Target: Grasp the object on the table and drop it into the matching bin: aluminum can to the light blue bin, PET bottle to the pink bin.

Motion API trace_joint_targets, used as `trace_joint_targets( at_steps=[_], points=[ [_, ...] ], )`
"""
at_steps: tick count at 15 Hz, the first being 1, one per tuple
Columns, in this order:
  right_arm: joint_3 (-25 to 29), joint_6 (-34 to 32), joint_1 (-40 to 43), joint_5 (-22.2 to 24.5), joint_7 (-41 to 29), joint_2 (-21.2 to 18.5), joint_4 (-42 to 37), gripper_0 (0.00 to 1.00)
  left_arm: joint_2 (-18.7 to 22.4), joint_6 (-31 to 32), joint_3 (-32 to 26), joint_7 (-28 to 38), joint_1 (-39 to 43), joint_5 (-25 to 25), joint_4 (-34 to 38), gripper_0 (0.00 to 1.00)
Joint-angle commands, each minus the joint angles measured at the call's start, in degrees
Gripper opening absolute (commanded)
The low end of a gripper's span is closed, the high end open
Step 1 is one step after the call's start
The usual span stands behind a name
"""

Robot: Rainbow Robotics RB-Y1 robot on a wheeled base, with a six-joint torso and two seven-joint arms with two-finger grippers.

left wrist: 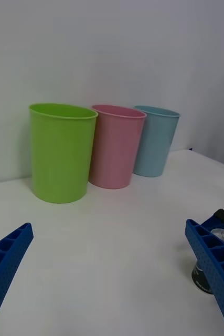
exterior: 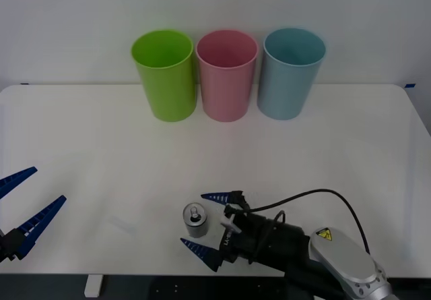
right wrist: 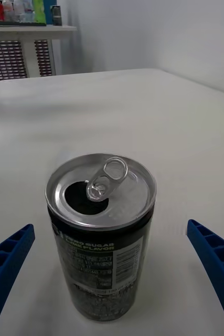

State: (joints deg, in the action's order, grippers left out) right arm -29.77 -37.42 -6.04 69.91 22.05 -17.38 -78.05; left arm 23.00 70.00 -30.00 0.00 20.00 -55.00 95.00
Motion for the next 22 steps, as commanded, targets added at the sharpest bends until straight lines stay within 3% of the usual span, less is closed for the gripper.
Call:
trace_joint_targets(
  at_steps=[1,6,7,8,19,22],
  points=[
    [-1.08,2.18,-0.02,0.05,-0.08,0.15,0.0,1.0,0.0,0.0,0.0,0.0,0.0,0.0,0.0,1.0],
    [-1.25,2.53,-0.2,0.05,-0.16,0.15,0.0,0.97,0.0,0.0,0.0,0.0,0.0,0.0,0.0,1.0],
    [-1.34,2.62,-0.2,0.05,-0.34,0.15,0.0,0.22,0.0,0.0,0.0,0.0,0.0,0.0,0.0,1.0],
    [-1.34,2.62,-0.2,0.05,-0.6,0.15,0.0,0.0,0.0,0.0,0.0,0.0,0.0,0.0,0.0,1.0],
    [-1.69,2.8,-0.64,-1.62,-1.04,1.2,-0.09,0.0,0.0,0.0,0.0,0.0,0.0,0.0,0.0,1.0],
    [0.68,3.32,-0.64,-1.79,-1.39,1.99,-1.23,0.0,0.0,0.0,0.0,0.0,0.0,0.0,0.0,1.0]
  ],
)
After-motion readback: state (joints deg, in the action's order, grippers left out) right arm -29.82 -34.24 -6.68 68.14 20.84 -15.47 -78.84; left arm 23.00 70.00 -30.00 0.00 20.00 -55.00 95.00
